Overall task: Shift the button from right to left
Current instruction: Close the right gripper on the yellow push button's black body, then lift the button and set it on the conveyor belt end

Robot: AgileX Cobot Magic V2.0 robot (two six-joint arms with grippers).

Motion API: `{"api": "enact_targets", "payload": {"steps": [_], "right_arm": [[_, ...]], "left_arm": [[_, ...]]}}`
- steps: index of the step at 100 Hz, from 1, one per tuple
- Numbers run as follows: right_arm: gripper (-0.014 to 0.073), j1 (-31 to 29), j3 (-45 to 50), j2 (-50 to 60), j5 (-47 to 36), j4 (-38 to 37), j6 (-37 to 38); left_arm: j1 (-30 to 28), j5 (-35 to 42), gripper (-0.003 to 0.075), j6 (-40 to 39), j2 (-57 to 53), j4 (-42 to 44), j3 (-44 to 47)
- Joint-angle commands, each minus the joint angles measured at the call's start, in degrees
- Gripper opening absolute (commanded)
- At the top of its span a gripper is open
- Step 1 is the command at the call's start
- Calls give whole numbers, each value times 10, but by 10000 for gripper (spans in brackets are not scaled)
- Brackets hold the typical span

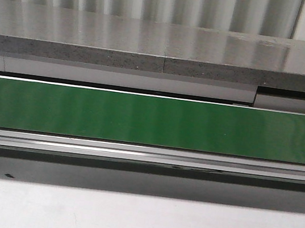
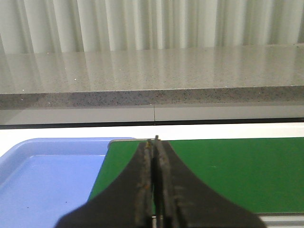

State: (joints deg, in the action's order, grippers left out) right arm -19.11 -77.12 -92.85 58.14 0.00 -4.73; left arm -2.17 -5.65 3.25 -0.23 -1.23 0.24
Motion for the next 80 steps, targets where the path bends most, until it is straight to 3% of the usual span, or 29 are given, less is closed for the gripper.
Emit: {"api": "enact_targets", "payload": {"steps": [1,31,64,71,80], "right_arm": [[167,29,-14,35,9,10,-7],[167,121,40,33,-11,16,-7],[172,126,66,-13,-47,20,4],[220,126,66,-23,-48,20,7],[372,126,66,-24,-48,21,7]], "left_arm": [[4,43,-20,-5,-19,-2,22],[4,43,-20,-5,-19,-2,22],[4,43,-20,-5,-19,-2,22],[4,43,-20,-5,-19,-2,22],[4,43,-20,-5,-19,-2,22]]}}
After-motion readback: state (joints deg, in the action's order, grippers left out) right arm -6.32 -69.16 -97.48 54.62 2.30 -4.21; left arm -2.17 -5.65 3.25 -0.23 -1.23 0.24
